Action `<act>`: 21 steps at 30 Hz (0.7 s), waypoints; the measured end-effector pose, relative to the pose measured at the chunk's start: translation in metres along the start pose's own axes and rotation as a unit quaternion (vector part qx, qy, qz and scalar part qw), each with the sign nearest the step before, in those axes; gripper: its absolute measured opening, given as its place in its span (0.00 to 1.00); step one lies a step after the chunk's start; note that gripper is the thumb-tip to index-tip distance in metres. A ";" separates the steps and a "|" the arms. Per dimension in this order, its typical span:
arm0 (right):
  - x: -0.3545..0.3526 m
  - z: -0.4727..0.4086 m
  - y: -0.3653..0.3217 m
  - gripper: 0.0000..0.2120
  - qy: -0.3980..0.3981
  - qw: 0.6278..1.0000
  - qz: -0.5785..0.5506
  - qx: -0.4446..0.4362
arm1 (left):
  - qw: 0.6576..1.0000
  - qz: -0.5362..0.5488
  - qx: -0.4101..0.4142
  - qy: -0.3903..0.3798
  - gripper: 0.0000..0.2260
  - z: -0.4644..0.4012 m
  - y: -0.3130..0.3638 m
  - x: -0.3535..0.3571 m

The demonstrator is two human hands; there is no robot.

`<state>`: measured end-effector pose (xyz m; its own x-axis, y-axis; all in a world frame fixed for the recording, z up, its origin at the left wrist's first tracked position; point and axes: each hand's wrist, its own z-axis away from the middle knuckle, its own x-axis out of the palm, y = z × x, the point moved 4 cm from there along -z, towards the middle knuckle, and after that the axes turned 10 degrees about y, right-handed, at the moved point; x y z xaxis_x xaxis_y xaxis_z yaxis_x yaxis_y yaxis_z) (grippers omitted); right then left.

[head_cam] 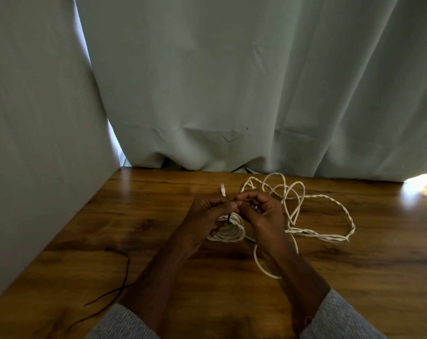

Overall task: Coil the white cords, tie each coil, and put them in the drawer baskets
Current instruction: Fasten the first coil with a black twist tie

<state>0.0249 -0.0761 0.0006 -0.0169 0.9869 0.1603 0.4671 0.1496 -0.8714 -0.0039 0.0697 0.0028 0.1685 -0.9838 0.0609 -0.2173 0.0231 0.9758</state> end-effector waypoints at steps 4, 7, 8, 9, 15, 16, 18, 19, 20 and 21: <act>0.002 0.000 -0.004 0.13 -0.009 1.000 0.000 -0.010 | 1.000 0.015 -0.002 0.005 0.08 0.001 0.004 0.000; 0.002 0.000 -0.006 0.12 -0.012 1.000 -0.014 -0.001 | 1.000 0.016 -0.011 0.008 0.08 0.001 0.004 0.000; 0.002 0.000 -0.006 0.12 -0.015 1.000 -0.014 -0.001 | 1.000 0.016 -0.010 0.010 0.07 0.000 0.003 -0.001; 0.001 0.000 -0.006 0.12 -0.021 1.000 -0.011 -0.001 | 1.000 0.013 -0.008 0.011 0.07 -0.001 0.003 -0.002; 0.003 -0.001 -0.014 0.11 -0.038 0.993 0.092 -0.067 | 1.000 -0.016 0.014 0.001 0.06 -0.001 0.005 -0.001; 0.003 -0.002 -0.015 0.11 -0.046 0.988 0.121 -0.089 | 0.999 -0.029 0.022 0.001 0.05 -0.002 0.004 -0.001; 0.002 -0.002 -0.018 0.09 -0.073 0.965 0.195 -0.162 | 0.998 -0.055 0.037 0.005 0.05 -0.005 0.001 -0.001; 0.002 -0.001 -0.019 0.07 -0.085 0.951 0.225 -0.196 | 0.997 -0.065 0.041 0.006 0.06 -0.005 0.000 -0.001; 0.002 0.000 -0.020 0.06 -0.086 0.941 0.246 -0.215 | 0.997 -0.068 0.044 0.006 0.06 -0.005 0.000 0.000; 0.003 0.000 -0.019 0.05 -0.078 0.938 0.257 -0.219 | 0.997 -0.065 0.046 0.007 0.06 -0.005 -0.001 0.001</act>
<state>0.0160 -0.0761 0.0172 0.1975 0.9237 -0.3283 0.7670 -0.3542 -0.5350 0.0014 0.0700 0.0027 0.2146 -0.9747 -0.0620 -0.2803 -0.1222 0.9521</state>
